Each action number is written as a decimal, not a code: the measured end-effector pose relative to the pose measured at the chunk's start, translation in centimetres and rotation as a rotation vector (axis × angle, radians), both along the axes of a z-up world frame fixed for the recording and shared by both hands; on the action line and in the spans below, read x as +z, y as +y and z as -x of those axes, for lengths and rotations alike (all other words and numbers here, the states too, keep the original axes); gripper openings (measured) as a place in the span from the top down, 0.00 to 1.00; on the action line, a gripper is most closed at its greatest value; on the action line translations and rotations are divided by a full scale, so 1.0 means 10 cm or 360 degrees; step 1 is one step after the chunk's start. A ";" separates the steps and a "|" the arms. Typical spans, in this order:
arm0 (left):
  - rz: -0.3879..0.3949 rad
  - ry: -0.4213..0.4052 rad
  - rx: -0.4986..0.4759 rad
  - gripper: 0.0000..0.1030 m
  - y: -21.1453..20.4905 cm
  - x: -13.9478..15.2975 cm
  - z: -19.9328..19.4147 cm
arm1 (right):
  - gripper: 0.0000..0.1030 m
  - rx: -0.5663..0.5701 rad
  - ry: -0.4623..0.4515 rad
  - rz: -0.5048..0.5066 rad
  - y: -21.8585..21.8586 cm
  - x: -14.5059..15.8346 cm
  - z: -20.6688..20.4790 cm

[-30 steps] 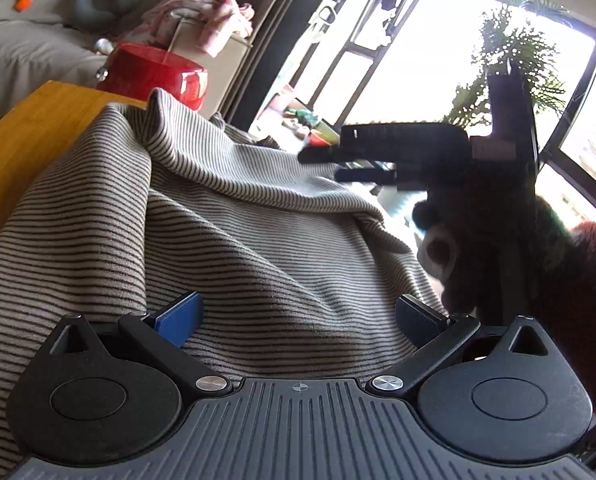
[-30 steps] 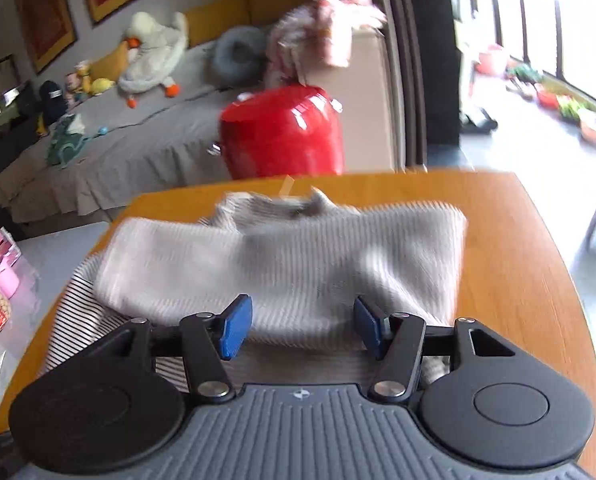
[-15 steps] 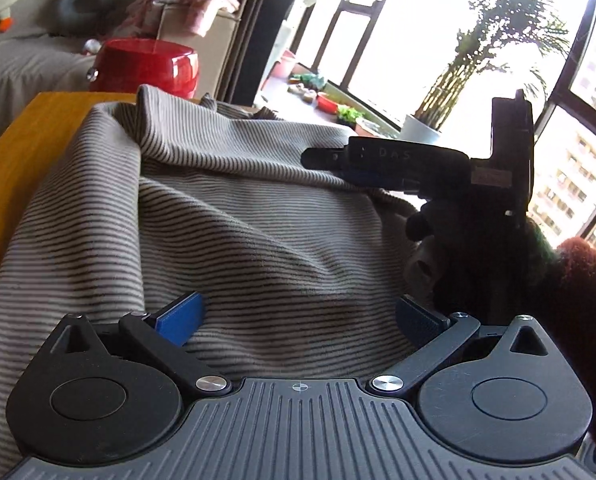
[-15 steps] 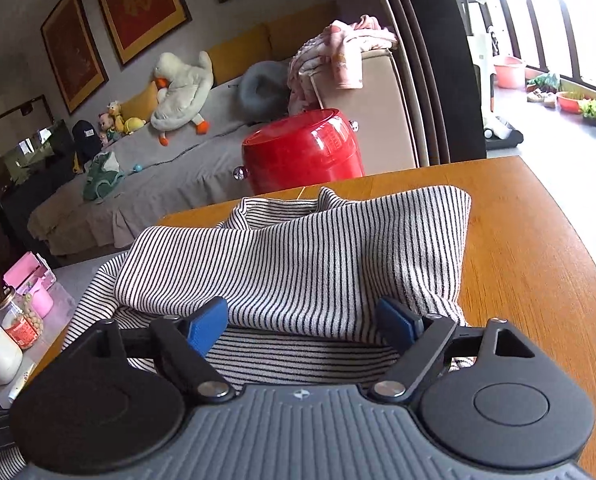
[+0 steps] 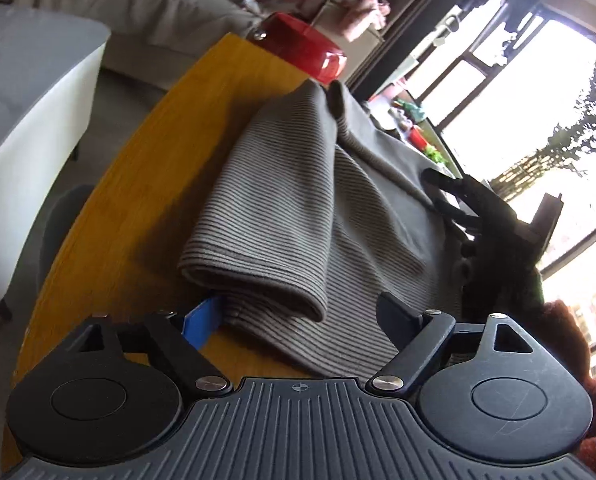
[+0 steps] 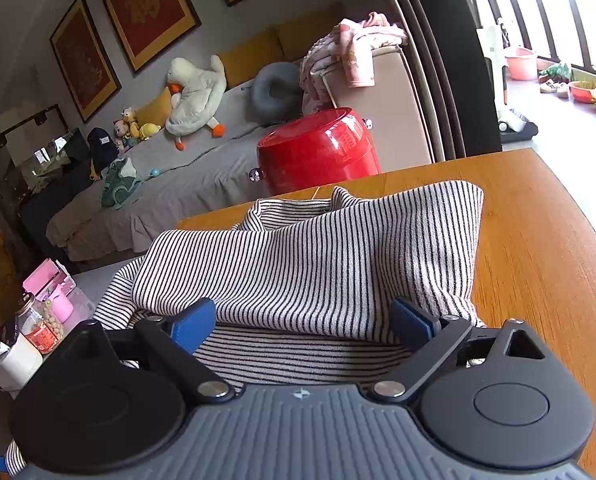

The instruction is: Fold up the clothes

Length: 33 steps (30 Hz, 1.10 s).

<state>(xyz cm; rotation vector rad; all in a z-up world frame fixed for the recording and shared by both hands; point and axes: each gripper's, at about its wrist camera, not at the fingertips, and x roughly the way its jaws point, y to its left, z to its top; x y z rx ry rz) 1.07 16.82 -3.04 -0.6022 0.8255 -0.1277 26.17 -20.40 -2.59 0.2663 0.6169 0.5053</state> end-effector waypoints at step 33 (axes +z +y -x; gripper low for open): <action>-0.0162 -0.0658 -0.0070 0.77 0.08 0.89 -0.47 | 0.37 0.0771 -0.1378 0.0995 2.23 0.60 1.66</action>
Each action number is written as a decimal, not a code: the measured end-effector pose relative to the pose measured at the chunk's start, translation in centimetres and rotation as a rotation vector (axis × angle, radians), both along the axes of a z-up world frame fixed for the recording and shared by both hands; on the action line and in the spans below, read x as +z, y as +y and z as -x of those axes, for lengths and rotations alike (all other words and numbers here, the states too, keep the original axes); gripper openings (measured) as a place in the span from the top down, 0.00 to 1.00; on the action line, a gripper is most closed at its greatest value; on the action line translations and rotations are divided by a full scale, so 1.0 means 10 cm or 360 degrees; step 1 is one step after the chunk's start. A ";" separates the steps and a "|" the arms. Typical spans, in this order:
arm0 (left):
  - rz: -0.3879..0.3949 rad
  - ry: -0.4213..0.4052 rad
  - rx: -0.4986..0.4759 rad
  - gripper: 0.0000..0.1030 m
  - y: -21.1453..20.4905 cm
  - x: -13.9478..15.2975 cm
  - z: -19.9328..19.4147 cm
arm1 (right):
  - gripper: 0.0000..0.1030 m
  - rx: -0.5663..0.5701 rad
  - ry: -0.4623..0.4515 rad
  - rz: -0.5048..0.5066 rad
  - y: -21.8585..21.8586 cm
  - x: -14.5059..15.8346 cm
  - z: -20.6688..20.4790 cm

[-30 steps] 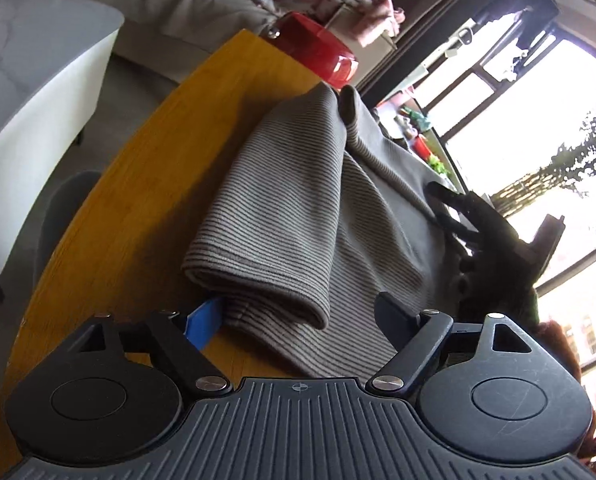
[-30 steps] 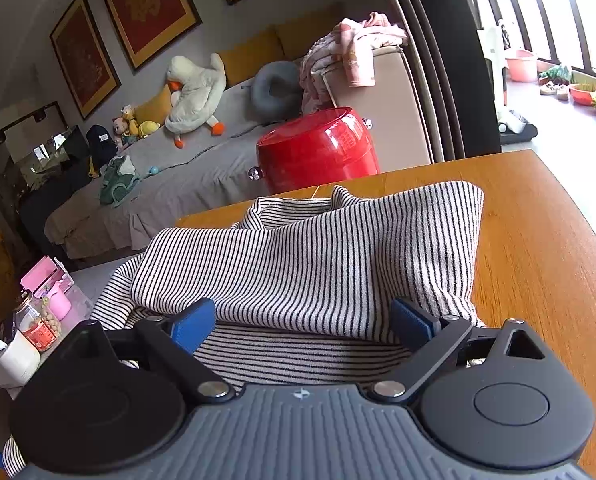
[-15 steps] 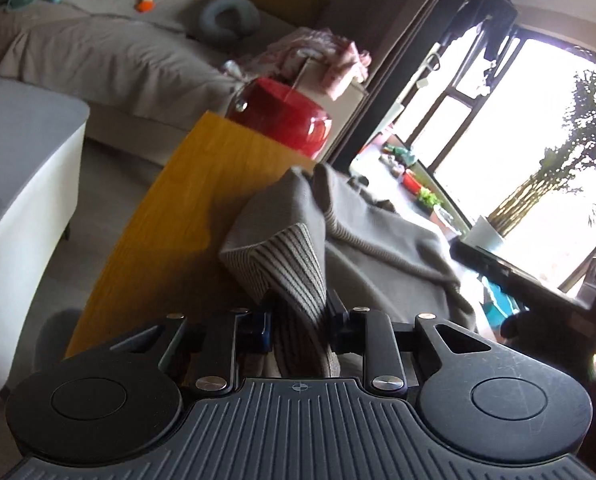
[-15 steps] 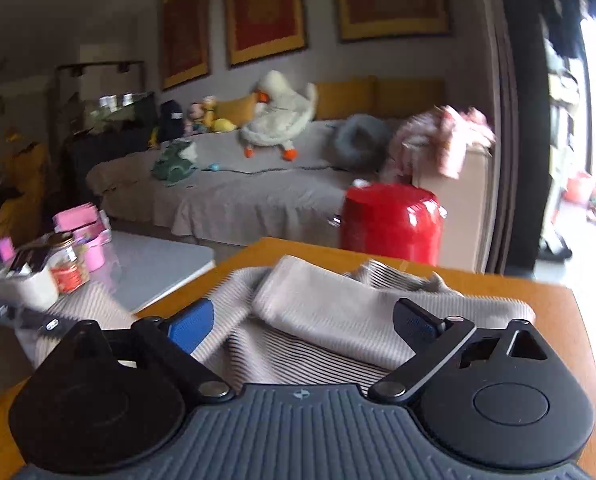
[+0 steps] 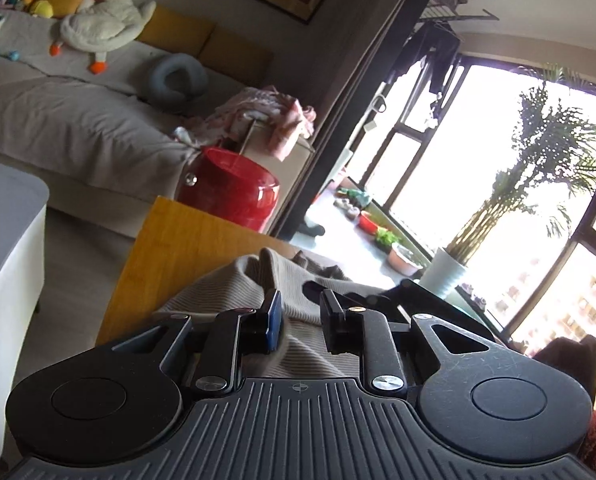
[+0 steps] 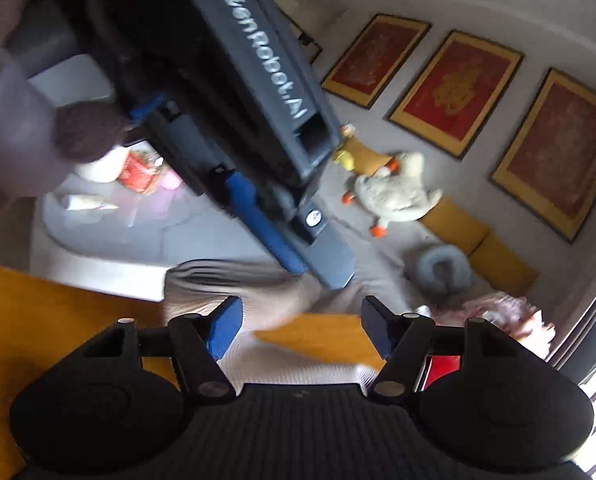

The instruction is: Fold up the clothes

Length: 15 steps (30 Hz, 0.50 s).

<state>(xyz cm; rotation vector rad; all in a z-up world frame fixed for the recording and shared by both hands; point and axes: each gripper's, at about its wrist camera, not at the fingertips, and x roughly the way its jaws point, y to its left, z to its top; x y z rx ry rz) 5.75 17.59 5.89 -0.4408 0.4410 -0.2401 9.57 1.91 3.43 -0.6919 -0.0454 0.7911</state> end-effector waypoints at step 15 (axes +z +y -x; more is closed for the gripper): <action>0.0154 0.0105 0.0070 0.53 0.25 -0.30 -0.07 | 0.97 -0.0031 0.0468 -0.0028 -0.38 0.23 -0.40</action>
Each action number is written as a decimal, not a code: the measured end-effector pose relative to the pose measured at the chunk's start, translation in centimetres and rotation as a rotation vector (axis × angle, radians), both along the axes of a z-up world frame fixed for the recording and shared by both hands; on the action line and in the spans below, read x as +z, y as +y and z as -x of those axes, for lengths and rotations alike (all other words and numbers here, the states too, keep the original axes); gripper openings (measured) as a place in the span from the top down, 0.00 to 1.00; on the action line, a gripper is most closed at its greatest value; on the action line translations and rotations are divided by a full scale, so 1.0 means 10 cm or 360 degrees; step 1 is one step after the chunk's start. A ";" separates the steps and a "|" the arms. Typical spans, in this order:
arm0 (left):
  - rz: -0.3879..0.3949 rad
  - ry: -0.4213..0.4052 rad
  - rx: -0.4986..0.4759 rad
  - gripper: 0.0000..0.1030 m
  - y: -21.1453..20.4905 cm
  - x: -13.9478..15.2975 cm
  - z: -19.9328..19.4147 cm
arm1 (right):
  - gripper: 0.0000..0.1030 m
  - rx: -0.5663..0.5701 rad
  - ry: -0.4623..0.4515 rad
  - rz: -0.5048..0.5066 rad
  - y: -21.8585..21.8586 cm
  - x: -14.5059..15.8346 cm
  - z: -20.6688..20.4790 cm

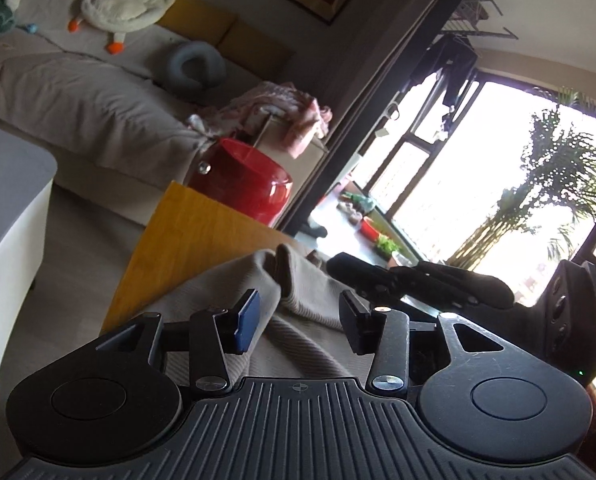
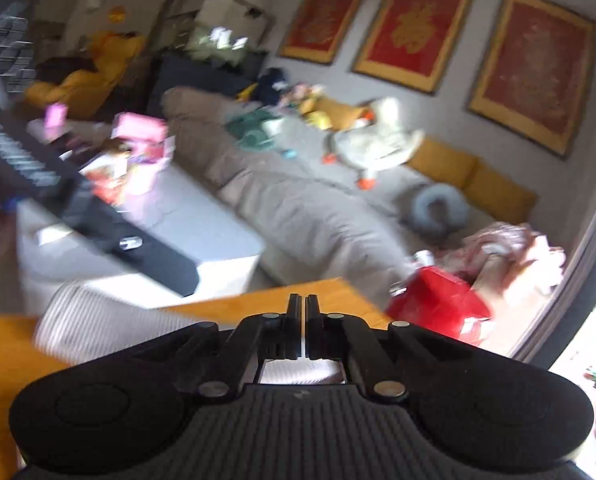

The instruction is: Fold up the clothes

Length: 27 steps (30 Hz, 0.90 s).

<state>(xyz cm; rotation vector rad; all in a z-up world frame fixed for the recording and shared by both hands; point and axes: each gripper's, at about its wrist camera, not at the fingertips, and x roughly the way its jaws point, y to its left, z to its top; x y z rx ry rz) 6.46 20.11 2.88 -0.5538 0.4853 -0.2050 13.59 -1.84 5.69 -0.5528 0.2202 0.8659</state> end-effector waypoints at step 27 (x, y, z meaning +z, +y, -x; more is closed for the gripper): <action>0.0023 0.0048 0.0130 0.25 0.29 0.03 0.11 | 0.93 0.0242 0.0261 0.0188 0.63 -0.69 0.44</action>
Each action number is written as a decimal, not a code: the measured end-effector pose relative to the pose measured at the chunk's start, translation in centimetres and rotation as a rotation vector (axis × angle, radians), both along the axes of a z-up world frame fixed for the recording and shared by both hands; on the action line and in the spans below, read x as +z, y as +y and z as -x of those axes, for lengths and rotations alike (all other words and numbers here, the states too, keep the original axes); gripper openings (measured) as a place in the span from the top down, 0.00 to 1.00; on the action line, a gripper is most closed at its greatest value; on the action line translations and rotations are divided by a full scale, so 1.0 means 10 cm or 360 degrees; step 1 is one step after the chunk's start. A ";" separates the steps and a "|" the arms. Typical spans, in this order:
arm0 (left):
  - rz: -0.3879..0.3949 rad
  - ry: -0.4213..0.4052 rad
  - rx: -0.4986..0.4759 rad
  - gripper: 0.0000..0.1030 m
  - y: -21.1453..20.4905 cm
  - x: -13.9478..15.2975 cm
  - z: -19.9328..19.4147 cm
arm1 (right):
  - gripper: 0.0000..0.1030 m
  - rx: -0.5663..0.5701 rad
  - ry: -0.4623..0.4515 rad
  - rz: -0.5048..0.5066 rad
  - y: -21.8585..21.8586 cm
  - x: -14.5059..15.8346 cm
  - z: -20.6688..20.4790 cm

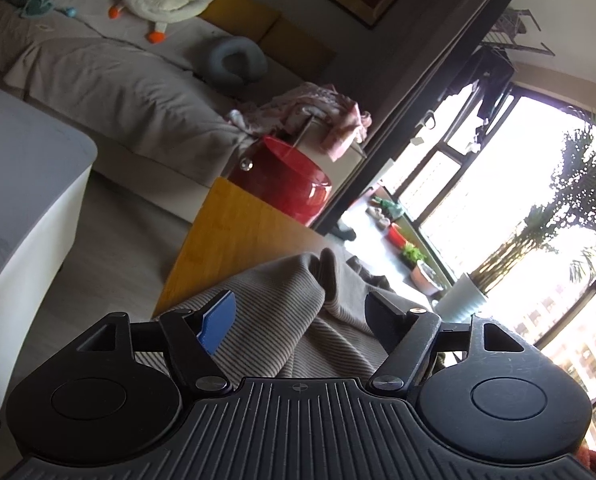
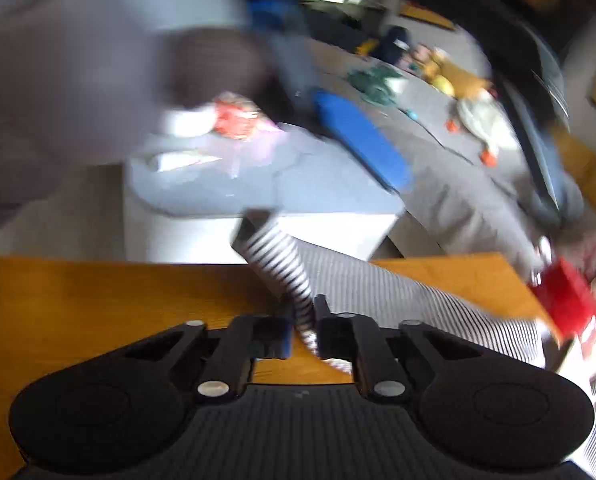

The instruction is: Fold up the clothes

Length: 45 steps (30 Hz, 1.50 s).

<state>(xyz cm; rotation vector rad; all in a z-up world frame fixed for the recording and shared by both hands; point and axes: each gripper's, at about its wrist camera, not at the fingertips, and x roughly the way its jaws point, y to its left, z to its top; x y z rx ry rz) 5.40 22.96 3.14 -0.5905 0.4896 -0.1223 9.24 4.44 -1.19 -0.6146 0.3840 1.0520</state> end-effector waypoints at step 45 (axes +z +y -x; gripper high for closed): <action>-0.0059 0.0412 -0.0357 0.57 -1.09 -0.27 -2.70 | 0.41 -0.1130 0.0413 -0.0950 -2.50 -0.05 -1.28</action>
